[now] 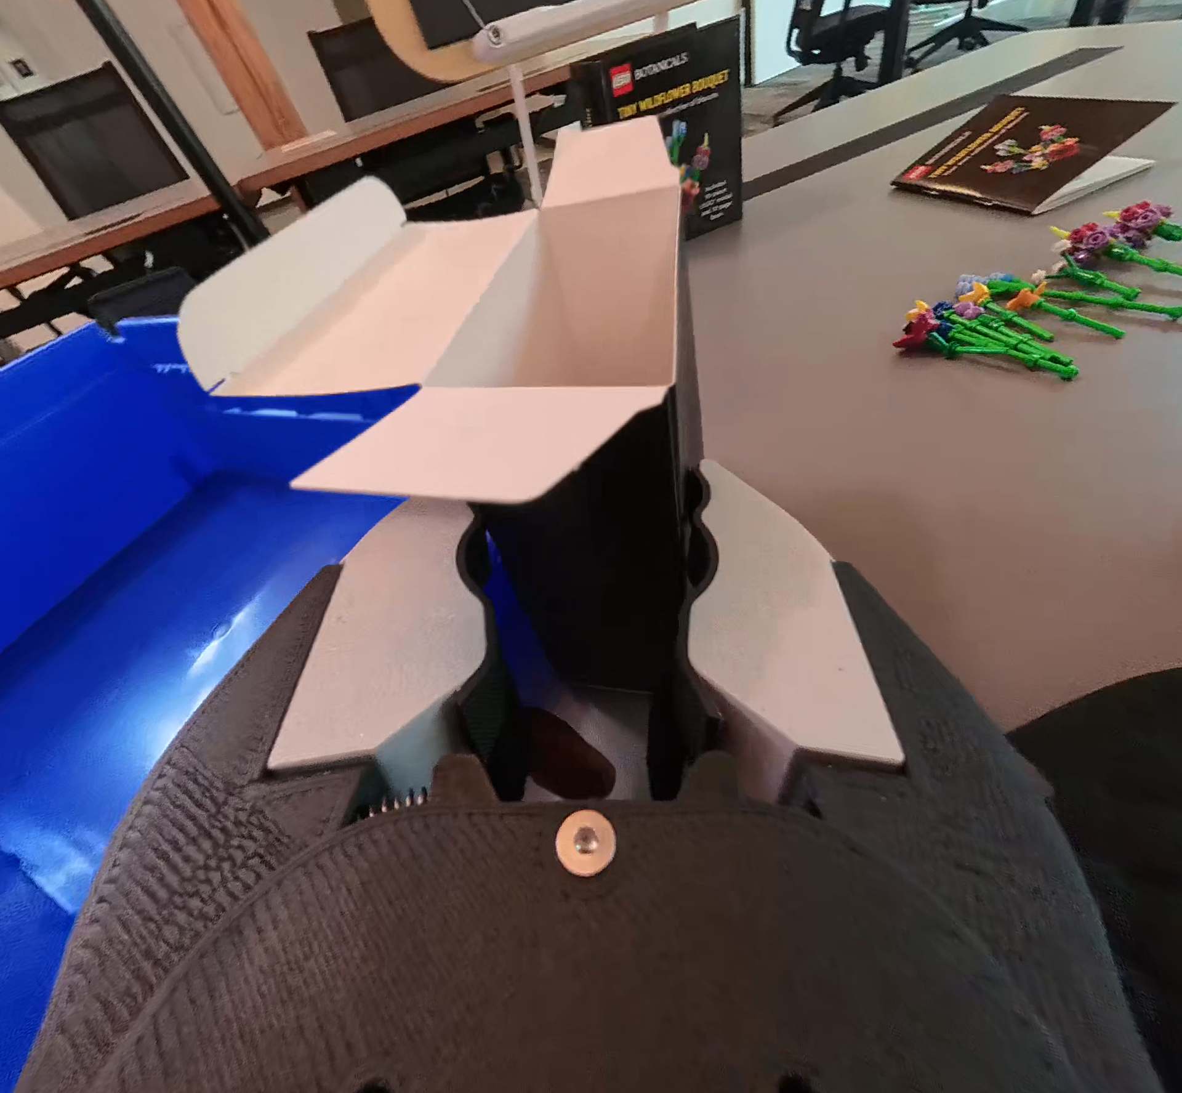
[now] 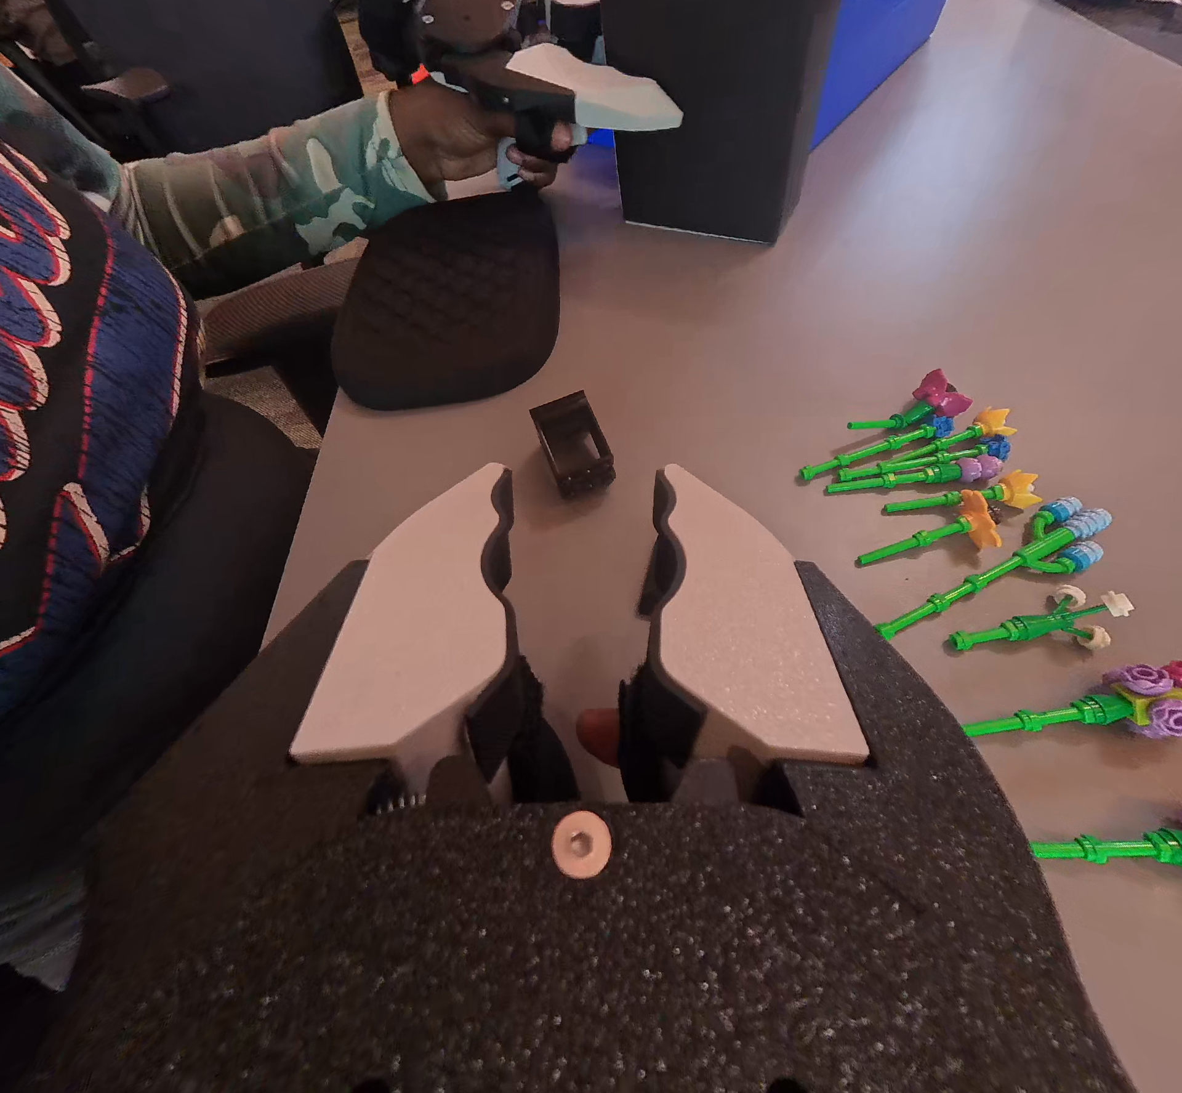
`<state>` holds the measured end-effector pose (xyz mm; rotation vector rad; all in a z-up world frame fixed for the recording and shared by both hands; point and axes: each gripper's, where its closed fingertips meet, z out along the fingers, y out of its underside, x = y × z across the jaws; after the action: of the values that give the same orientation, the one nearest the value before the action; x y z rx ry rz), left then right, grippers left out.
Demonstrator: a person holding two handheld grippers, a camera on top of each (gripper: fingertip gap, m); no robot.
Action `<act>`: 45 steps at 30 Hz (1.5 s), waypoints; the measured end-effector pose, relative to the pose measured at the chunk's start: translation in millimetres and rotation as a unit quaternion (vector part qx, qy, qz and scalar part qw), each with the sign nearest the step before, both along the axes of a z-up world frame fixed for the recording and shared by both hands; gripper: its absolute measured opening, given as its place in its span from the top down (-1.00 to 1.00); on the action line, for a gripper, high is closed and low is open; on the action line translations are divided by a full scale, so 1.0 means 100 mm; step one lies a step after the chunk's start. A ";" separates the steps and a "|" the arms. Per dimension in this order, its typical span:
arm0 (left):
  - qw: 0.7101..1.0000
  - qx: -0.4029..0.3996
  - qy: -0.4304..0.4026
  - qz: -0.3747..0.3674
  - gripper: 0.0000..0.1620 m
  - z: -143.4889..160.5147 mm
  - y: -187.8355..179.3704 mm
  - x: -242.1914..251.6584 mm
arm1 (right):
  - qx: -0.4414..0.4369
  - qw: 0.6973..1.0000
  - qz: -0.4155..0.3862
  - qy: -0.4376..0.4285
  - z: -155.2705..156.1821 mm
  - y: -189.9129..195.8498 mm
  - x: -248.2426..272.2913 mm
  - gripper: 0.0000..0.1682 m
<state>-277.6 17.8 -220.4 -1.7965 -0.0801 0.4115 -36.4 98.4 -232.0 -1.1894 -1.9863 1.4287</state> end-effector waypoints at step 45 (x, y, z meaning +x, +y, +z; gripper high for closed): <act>0.769 -0.210 0.587 -0.143 0.30 0.26 0.32 0.90 | -0.137 0.976 -0.155 0.062 0.32 -0.01 -0.03 0.47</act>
<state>-187.1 50.1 -194.5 -1.6194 1.2345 1.3308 -39.9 97.0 -200.2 -1.4165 -1.4752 1.5997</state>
